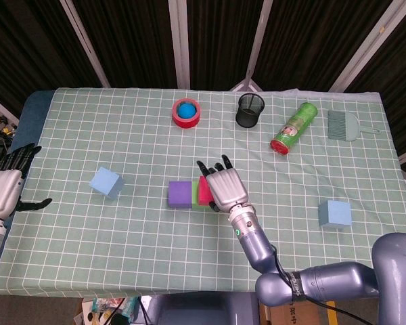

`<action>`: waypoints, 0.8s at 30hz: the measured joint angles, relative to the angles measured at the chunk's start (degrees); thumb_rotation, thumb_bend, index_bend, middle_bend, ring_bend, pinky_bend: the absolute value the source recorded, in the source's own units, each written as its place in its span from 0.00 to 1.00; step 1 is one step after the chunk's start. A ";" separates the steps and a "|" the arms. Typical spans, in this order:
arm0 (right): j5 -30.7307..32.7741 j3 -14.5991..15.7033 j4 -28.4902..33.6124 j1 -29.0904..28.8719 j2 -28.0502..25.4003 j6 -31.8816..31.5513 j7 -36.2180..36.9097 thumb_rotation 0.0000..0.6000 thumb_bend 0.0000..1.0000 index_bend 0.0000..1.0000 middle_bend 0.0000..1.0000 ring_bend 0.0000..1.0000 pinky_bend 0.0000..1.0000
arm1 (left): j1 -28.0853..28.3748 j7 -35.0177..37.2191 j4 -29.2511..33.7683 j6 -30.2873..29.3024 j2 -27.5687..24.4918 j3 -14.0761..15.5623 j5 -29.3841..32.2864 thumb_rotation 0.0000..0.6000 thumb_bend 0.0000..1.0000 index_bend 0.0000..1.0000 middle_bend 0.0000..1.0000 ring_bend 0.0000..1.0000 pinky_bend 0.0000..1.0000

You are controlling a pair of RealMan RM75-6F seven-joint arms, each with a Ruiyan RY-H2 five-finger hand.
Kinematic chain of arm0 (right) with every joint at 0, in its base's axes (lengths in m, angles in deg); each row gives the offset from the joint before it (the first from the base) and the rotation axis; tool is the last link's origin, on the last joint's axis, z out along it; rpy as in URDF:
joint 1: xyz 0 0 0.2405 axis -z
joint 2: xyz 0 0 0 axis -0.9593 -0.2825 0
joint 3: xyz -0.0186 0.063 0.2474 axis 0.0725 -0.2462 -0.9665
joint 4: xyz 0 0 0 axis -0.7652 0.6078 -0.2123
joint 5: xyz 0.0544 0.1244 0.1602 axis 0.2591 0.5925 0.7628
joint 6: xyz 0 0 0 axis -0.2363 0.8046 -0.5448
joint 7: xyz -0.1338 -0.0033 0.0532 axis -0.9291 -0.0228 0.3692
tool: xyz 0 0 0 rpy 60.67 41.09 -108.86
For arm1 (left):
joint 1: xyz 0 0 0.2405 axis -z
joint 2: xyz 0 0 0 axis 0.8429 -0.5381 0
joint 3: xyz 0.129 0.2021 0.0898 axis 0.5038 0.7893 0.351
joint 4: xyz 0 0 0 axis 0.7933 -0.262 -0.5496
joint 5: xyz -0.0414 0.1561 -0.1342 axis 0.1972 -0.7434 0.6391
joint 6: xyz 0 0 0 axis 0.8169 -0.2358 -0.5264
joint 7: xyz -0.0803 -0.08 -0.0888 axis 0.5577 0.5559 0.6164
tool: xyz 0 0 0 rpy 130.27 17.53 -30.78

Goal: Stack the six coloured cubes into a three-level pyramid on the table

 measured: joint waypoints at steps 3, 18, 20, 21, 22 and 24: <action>-0.27 0.06 -0.47 -0.39 0.23 0.03 0.00 1.00 0.32 0.00 0.38 0.21 0.00 | 0.00 0.08 -0.03 -0.05 -0.02 -0.03 0.04 1.00 0.10 0.00 0.00 0.00 0.06; 0.57 0.44 -1.57 -1.46 1.35 -1.03 -0.68 1.00 0.32 0.00 0.38 0.21 0.00 | 0.06 0.51 -0.07 -0.01 -0.10 -0.01 -0.05 1.00 0.10 0.00 0.00 0.00 0.06; 0.60 0.48 -1.54 -1.53 1.43 -1.18 -0.74 1.00 0.32 0.00 0.38 0.21 0.00 | 0.06 0.58 -0.04 -0.02 -0.12 -0.02 -0.07 1.00 0.10 0.00 0.00 0.00 0.06; 0.61 0.49 -1.52 -1.57 1.49 -1.32 -0.77 1.00 0.32 0.00 0.38 0.21 0.00 | 0.05 0.62 -0.02 -0.01 -0.15 -0.01 -0.07 1.00 0.10 0.00 0.00 0.00 0.06; 0.64 0.50 -1.49 -1.59 1.54 -1.43 -0.80 1.00 0.32 0.00 0.38 0.21 0.00 | 0.04 0.67 0.00 0.00 -0.18 0.01 -0.10 1.00 0.10 0.00 0.00 0.00 0.06; 0.76 0.51 -1.44 -1.67 1.60 -1.63 -0.92 1.00 0.32 0.00 0.38 0.21 0.00 | 0.04 0.74 0.06 -0.02 -0.20 0.02 -0.20 1.00 0.10 0.00 0.00 0.00 0.06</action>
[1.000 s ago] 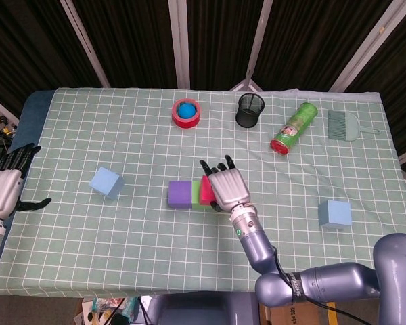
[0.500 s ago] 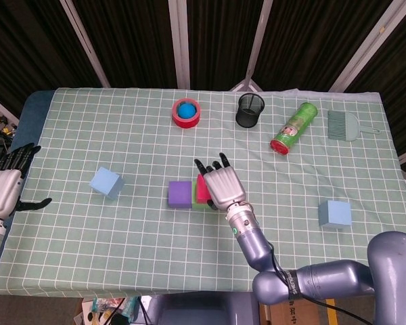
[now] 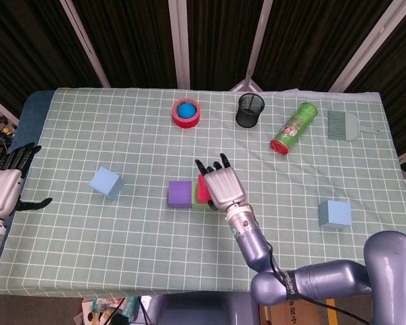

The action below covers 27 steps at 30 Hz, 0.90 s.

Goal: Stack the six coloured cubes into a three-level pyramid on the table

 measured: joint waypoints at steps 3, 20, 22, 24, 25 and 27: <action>0.16 0.08 0.12 -0.07 0.04 -0.23 -0.17 1.00 0.32 0.00 0.38 0.21 0.00 | -0.01 0.09 0.10 -0.03 -0.05 0.03 -0.15 1.00 0.10 0.00 0.00 0.00 0.06; 0.66 0.01 0.51 -0.61 -0.51 -1.01 -1.25 1.00 0.32 0.00 0.38 0.21 0.00 | -0.01 0.39 0.23 -0.08 -0.15 0.09 -0.32 1.00 0.10 0.00 0.00 0.00 0.06; 0.72 0.23 0.50 -0.63 -0.55 -0.99 -1.45 1.00 0.32 0.00 0.38 0.21 0.00 | -0.01 0.41 0.26 -0.08 -0.16 0.10 -0.33 1.00 0.10 0.00 0.00 0.00 0.06; 0.82 0.43 0.57 -0.64 -0.65 -1.00 -1.64 1.00 0.32 0.00 0.38 0.21 0.00 | 0.00 0.38 0.26 -0.04 -0.16 0.15 -0.37 1.00 0.10 0.00 0.00 0.00 0.06; 0.86 0.45 0.58 -0.64 -0.68 -1.03 -1.65 1.00 0.32 0.00 0.38 0.21 0.00 | 0.01 0.36 0.24 0.00 -0.14 0.17 -0.37 1.00 0.10 0.00 0.00 0.00 0.06; 0.93 0.45 0.58 -0.63 -0.75 -1.12 -1.67 1.00 0.32 0.00 0.38 0.21 0.00 | 0.04 0.33 0.22 0.07 -0.11 0.20 -0.29 1.00 0.10 0.00 0.00 0.00 0.06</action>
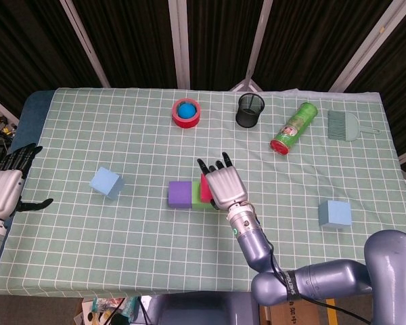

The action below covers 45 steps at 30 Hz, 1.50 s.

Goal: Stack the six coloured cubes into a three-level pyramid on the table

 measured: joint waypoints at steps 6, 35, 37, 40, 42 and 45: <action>0.32 -0.05 0.14 0.02 -0.27 -0.22 -0.12 1.00 0.32 0.00 0.38 0.21 0.00 | 0.00 -0.05 0.08 -0.12 0.01 0.02 -0.12 1.00 0.10 0.00 0.00 0.00 0.06; 0.47 1.03 0.49 -0.09 -1.31 0.50 -0.62 1.00 0.32 0.00 0.38 0.21 0.00 | 0.07 -0.36 0.20 -0.08 0.07 0.26 -0.32 1.00 0.10 0.00 0.00 0.00 0.06; 0.53 1.07 0.48 -0.13 -1.39 0.56 -0.68 1.00 0.32 0.00 0.38 0.21 0.00 | 0.07 -0.40 0.20 -0.08 0.06 0.27 -0.33 1.00 0.10 0.00 0.00 0.00 0.06; 0.76 1.13 0.48 -0.14 -1.46 0.65 -0.74 1.00 0.32 0.00 0.38 0.21 0.00 | 0.09 -0.42 0.17 -0.09 0.08 0.26 -0.29 1.00 0.10 0.00 0.00 0.00 0.06; 0.94 1.24 0.48 -0.16 -1.52 0.77 -0.83 1.00 0.32 0.00 0.38 0.21 0.00 | 0.09 -0.41 0.16 -0.10 0.08 0.25 -0.26 1.00 0.10 0.00 0.00 0.00 0.06; 0.94 1.27 0.46 -0.19 -1.49 0.85 -0.73 1.00 0.32 0.00 0.38 0.21 0.00 | 0.10 -0.43 0.16 -0.10 0.11 0.28 -0.31 1.00 0.10 0.00 0.00 0.00 0.06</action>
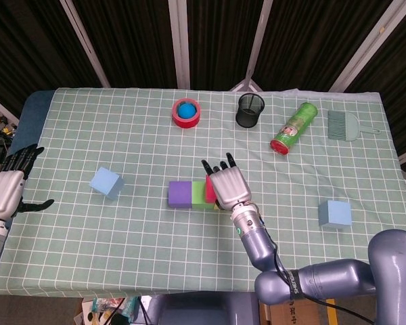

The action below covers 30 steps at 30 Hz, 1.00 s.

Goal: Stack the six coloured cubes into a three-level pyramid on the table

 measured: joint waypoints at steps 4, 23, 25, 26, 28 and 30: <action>-0.02 0.02 -0.04 -0.06 0.19 0.07 0.12 1.00 0.32 0.00 0.38 0.21 0.00 | 0.01 -0.06 -0.04 0.00 0.03 0.02 0.02 1.00 0.10 0.00 0.00 0.00 0.06; 0.24 -0.53 0.25 -0.58 -0.01 -0.14 0.02 1.00 0.32 0.00 0.38 0.21 0.00 | 0.08 -0.31 -0.25 0.01 0.19 0.06 0.12 1.00 0.10 0.00 0.00 0.00 0.06; 0.34 -0.53 0.37 -0.61 -0.01 -0.17 0.02 1.00 0.32 0.00 0.38 0.21 0.00 | 0.07 -0.25 -0.22 -0.05 0.15 0.01 0.14 1.00 0.10 0.00 0.00 0.00 0.06; 0.37 -0.52 0.40 -0.63 0.00 -0.18 0.03 1.00 0.32 0.00 0.38 0.21 0.00 | 0.06 -0.23 -0.21 -0.06 0.14 0.01 0.13 1.00 0.10 0.00 0.00 0.00 0.06; 0.42 -0.51 0.44 -0.65 0.06 -0.19 0.05 1.00 0.32 0.00 0.38 0.21 0.00 | 0.05 -0.21 -0.19 -0.05 0.12 0.02 0.12 1.00 0.10 0.00 0.00 0.00 0.06; 0.44 -0.47 0.44 -0.69 0.18 -0.21 0.07 1.00 0.32 0.00 0.38 0.21 0.00 | 0.05 -0.23 -0.17 -0.05 0.11 0.04 0.07 1.00 0.10 0.00 0.00 0.00 0.06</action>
